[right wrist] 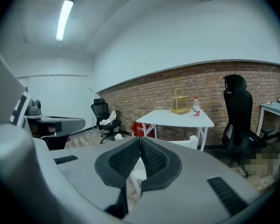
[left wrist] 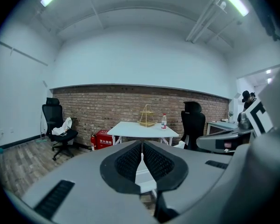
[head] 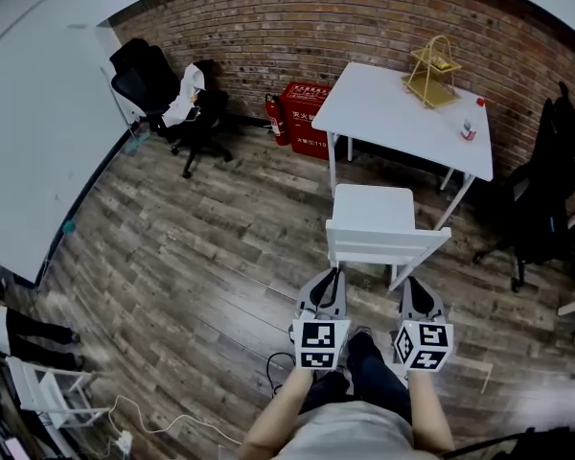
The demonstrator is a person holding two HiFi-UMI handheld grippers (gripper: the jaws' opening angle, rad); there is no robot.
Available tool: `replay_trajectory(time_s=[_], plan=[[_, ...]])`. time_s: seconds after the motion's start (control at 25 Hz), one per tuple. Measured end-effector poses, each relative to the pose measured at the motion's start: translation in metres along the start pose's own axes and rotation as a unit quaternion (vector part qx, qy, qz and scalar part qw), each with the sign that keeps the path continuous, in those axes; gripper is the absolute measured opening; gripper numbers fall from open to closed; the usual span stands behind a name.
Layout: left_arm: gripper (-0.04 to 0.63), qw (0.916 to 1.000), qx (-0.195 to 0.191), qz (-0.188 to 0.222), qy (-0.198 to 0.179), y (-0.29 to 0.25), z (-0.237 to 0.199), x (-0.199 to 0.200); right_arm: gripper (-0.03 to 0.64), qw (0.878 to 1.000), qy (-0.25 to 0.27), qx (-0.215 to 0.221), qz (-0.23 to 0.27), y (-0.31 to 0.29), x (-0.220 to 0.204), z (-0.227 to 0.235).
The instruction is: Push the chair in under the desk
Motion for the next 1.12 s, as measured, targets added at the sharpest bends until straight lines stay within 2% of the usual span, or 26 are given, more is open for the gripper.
replay_trajectory(time_s=[0.2,0.48,0.68,0.96,1.12], plan=[[0.025,0.9998,0.004,-0.011,-0.016,-0.030,-0.010,0.003,0.015,1.000,0.010,0.006,-0.006,-0.033,0.010,0.023],[0.025,0.9996,0.001,-0.021,-0.018,-0.070,-0.016,0.006,0.015,0.999,0.024,0.022,-0.021,-0.072,0.019,0.054],[0.025,0.9983,0.002,-0.036,-0.046,-0.089,-0.019,0.004,0.015,0.999,0.024,0.033,-0.024,-0.087,0.023,0.073],[0.026,0.9962,0.015,-0.064,-0.057,-0.110,-0.021,-0.009,0.018,0.993,0.098,0.063,-0.016,-0.105,0.027,0.100],[0.026,0.9938,0.025,-0.094,-0.054,-0.123,-0.025,-0.017,0.020,0.993,0.098,0.061,-0.032,-0.113,0.023,0.121]])
Point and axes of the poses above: the fingertips, and each gripper's own axes: y backward along the fingers, z to its right, x out of its top, the point moved 5 cm from there along y, backward along the fingers, and after that the axes turned 5 degrees about -x, right-handed, at the moved point
